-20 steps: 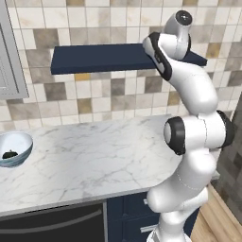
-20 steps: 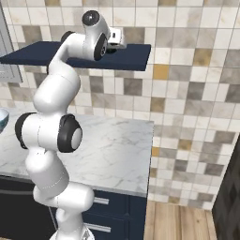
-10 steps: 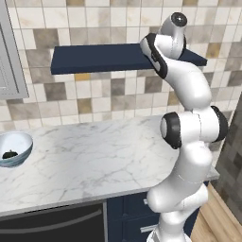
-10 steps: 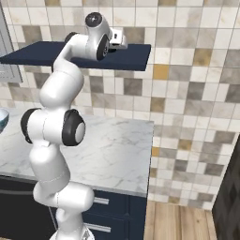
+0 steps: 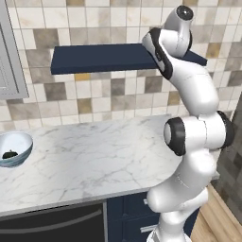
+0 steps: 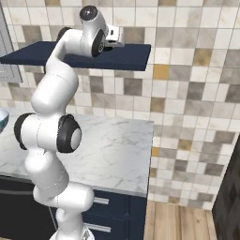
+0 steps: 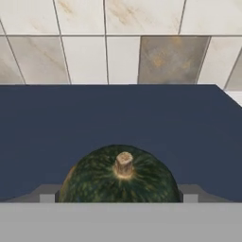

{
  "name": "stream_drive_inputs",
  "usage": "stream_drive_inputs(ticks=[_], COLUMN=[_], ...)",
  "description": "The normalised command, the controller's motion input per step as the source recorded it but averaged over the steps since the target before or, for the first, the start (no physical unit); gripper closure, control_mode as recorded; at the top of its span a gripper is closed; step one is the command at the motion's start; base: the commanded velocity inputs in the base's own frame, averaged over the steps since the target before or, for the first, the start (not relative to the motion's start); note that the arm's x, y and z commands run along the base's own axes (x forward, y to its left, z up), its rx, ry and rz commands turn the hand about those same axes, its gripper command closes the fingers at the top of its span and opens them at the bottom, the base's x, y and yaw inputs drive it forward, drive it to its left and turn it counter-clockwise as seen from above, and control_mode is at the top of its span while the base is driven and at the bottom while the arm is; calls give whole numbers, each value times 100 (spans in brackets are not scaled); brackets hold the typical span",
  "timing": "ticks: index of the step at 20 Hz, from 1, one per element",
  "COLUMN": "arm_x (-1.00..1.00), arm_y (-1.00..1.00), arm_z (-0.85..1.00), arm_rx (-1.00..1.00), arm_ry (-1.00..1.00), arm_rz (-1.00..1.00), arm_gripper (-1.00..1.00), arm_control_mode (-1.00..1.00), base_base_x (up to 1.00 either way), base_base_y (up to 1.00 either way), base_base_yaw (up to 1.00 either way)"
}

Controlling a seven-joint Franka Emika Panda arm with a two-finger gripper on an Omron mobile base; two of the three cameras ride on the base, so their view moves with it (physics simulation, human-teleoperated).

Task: Pick the squashs from the cabinet and place them in one bowl. Pick the broccoli from the sink and place it in the other bowl.

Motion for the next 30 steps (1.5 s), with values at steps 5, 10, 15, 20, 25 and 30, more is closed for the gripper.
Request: stream_drive_inputs(ticks=[5,10,15,20,25,30], arm_x=[-100,-100,-100,-100,-100,-59], arm_y=[17,7,8,10,2,6], arm_z=[10,0,0,-24,-40,-45], arm_rx=[3,2,1,0,0,-1], arm_ry=[0,0,0,4,3,5], arm_rz=[0,0,0,0,0,0], arm_gripper=[100,100,100,100,100,100], arm_control_mode=[-100,-100,-100,-100,-100,-100], base_base_x=[0,0,0,0,0,0], base_base_y=[0,0,0,0,0,0], base_base_yaw=[0,0,0,0,0,0])
